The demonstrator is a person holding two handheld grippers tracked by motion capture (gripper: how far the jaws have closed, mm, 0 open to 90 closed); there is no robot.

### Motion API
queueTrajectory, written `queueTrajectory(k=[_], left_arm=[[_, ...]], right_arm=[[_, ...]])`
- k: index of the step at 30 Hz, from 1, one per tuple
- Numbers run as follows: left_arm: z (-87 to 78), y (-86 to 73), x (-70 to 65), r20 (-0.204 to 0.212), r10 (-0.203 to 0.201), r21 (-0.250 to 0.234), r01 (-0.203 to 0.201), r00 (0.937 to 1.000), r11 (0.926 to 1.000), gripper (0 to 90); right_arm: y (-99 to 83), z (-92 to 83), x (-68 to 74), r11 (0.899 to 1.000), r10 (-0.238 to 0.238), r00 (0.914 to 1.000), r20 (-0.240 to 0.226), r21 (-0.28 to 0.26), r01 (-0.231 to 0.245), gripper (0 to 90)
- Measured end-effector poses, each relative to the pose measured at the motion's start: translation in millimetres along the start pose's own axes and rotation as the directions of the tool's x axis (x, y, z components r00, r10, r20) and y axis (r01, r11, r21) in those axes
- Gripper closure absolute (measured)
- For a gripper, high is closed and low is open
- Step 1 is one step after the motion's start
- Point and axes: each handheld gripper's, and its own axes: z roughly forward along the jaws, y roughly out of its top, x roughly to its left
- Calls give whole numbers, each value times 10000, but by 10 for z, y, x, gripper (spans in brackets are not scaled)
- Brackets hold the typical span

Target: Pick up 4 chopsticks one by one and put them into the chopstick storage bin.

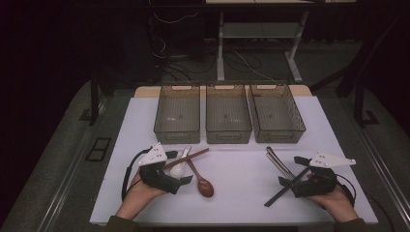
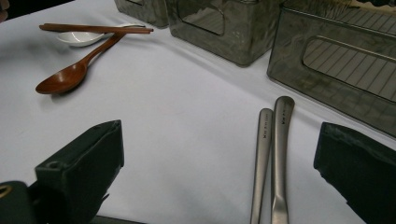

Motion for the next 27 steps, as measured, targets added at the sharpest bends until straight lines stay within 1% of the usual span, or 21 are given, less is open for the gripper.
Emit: queueTrajectory(k=[8,12,22,27], left_arm=[[10,8,14,29,-40,48,40,10000,10000,0],[0,17,23,-4,76,95,-76,10000,9999,0],[-42,73,82,-13,269,-24,-269,9996,9996,7],[-45,82,113,-13,236,-96,-237,9997,9997,12]], right_arm=[[-11,-14,-27,10000,69,10000,12,-56,-69,12],[-7,-4,-31,10000,61,10000,-14,-73,-61,12],[-1,7,-16,10000,15,10000,-44,-70,-15,12],[-3,5,-18,10000,33,10000,-34,-62,-34,12]])
